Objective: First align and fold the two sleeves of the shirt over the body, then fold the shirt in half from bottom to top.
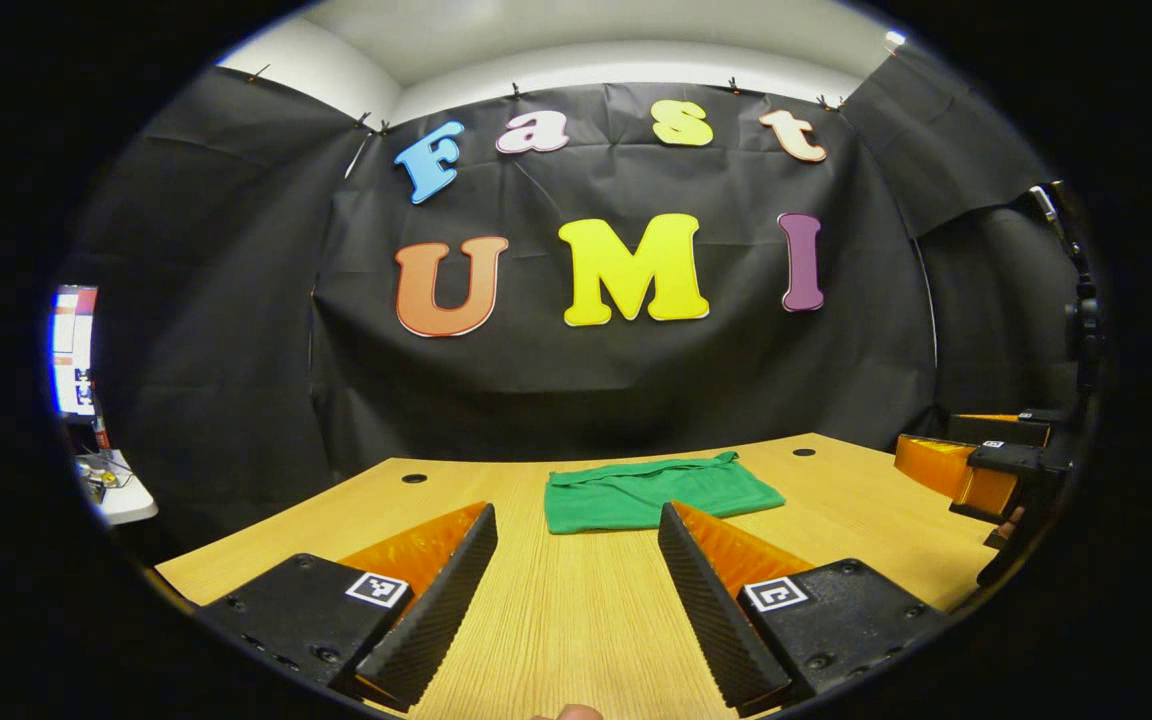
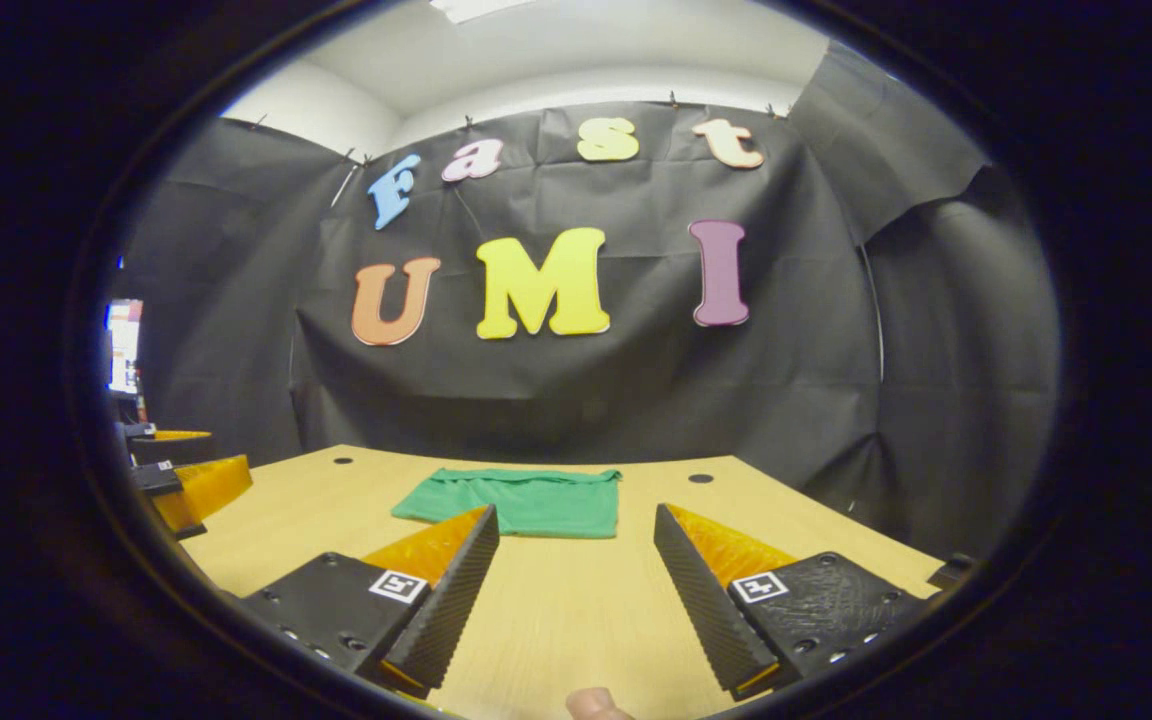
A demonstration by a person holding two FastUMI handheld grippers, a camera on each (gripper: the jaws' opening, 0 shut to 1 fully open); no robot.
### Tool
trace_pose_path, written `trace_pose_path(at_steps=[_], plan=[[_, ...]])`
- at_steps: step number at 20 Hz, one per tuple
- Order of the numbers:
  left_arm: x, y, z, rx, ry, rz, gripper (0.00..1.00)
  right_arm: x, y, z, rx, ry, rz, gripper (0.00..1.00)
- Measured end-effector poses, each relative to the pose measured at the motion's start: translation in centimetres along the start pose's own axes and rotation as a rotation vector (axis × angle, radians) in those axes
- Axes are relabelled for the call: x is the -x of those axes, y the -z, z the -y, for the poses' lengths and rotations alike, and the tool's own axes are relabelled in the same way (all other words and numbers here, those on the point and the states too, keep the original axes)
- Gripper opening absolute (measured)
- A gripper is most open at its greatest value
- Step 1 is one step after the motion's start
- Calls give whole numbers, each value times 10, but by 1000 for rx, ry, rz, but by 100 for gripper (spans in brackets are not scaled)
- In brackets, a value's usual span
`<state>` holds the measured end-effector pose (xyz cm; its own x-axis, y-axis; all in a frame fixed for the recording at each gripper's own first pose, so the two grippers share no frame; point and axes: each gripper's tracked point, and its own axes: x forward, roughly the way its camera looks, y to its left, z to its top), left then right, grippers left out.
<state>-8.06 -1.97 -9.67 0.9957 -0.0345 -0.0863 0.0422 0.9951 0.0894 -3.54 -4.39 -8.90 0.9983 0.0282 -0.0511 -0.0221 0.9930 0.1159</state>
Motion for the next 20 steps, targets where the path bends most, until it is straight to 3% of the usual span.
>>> trace_pose_path(at_steps=[4, 6, 11, 20], plan=[[13, 1, -11, 21, -37, -12, 100, 29, 25, -1, 58, 9, -32, 95], [13, 1, -6, 29, -21, -8, 100, 38, 34, 2, 44, 7, -58, 95], [13, 10, 8, 58, 21, -29, 100, 44, 17, 26, 4, 73, 5, 95], [13, 13, 16, 13, 10, -41, 100, 45, 19, 15, 50, 62, 45, 95]])
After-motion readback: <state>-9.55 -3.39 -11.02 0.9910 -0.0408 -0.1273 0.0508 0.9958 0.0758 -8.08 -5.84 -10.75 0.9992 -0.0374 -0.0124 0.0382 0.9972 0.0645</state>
